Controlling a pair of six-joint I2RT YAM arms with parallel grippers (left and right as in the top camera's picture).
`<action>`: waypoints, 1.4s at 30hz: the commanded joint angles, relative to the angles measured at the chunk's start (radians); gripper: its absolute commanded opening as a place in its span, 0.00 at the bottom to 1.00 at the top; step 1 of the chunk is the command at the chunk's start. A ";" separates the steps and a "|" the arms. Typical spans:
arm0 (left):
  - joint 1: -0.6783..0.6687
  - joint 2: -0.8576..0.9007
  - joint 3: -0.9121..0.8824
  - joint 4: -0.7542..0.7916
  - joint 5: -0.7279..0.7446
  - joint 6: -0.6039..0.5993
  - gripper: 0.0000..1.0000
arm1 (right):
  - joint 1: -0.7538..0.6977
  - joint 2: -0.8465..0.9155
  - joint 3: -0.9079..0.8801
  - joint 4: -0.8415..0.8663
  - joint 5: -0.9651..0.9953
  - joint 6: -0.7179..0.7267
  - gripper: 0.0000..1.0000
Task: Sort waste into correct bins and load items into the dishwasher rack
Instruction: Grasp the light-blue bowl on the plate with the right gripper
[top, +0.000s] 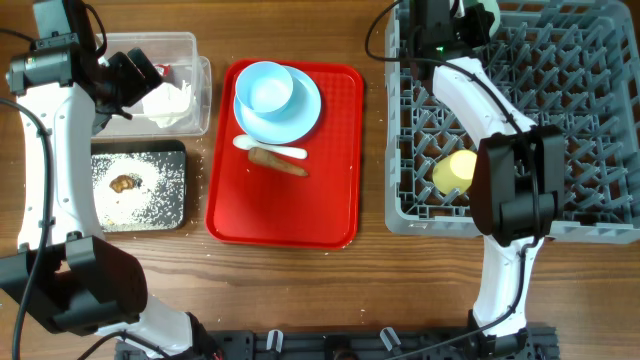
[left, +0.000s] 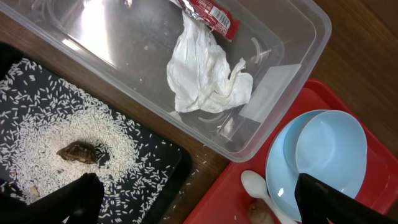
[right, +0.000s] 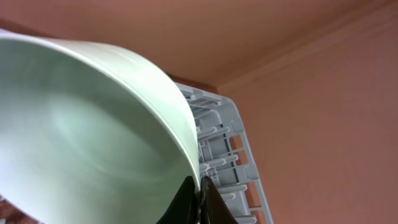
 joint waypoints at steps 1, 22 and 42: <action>0.001 -0.018 0.013 0.000 -0.013 -0.013 1.00 | 0.011 0.017 0.004 -0.024 0.055 -0.020 0.04; 0.001 -0.018 0.013 0.000 -0.013 -0.013 1.00 | 0.195 -0.084 0.006 -0.068 -0.036 -0.032 0.90; 0.001 -0.018 0.013 0.000 -0.013 -0.013 1.00 | 0.302 -0.040 0.003 -0.083 -1.331 0.926 1.00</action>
